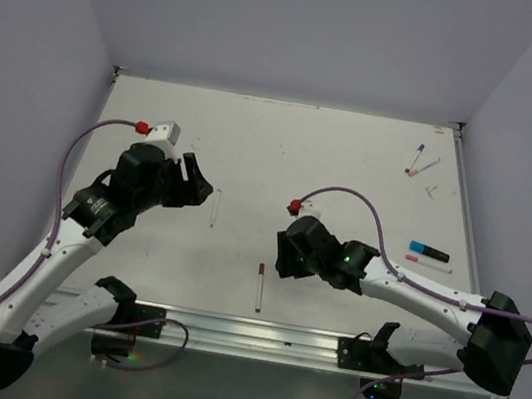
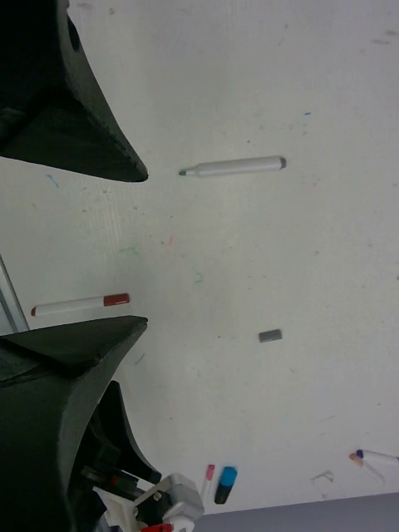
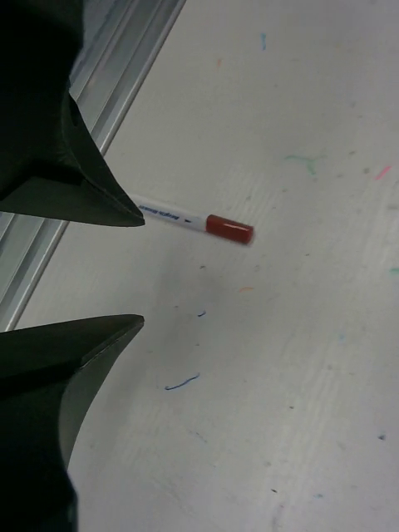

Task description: Open the pen caps

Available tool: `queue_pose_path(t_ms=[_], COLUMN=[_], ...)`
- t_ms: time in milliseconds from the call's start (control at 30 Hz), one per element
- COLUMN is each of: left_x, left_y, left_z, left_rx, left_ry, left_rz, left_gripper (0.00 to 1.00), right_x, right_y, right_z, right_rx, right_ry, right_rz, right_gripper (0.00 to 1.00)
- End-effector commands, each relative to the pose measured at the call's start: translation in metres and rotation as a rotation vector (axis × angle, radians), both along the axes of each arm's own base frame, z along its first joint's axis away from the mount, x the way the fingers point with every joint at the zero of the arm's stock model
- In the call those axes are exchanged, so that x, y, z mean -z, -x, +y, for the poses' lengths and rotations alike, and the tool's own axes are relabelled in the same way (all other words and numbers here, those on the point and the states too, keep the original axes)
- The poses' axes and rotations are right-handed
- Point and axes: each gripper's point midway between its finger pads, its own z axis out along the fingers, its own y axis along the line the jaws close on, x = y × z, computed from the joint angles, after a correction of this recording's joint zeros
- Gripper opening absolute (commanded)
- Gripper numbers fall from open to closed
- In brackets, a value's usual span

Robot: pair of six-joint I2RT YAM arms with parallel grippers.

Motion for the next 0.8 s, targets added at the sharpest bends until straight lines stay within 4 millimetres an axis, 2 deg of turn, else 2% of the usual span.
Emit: queue_pose_path(t_ms=[0,33,100,200,400,600,733,767], left_x=[0.018,0.029,0.033,0.054,0.069,0.082,0.091,0.09], left_y=[0.023,0.027,0.03,0.035,0.038,0.044,0.051,0.053], left_z=[-0.021,-0.022,-0.028,-0.036,-0.042,-0.042,-0.04,-0.039], left_rx=[0.095,0.092,0.116,0.149,0.164,0.188,0.193,0.191], left_ry=[0.116,0.127,0.16,0.19,0.209,0.194,0.19,0.192], left_rz=[0.06,0.083,0.09,0.142,0.164,0.192,0.208,0.203], left_gripper=[0.68,0.68,0.68,0.67,0.66,0.66,0.66,0.66], right_x=[0.015,0.022,0.027,0.034,0.041,0.047,0.033,0.032], right_y=[0.034,0.04,0.054,0.066,0.074,0.066,0.045,0.034], right_z=[0.002,0.0,0.007,0.018,0.042,0.059,0.066,0.064], right_rx=[0.034,0.034,0.005,-0.018,-0.049,-0.039,-0.007,0.009], right_ry=[-0.018,-0.002,0.005,0.025,0.037,0.04,0.026,0.027], right_rz=[0.076,0.085,0.091,0.094,0.095,0.083,0.041,0.041], right_gripper=[0.5,0.49,0.49,0.49,0.49,0.49,0.49,0.49])
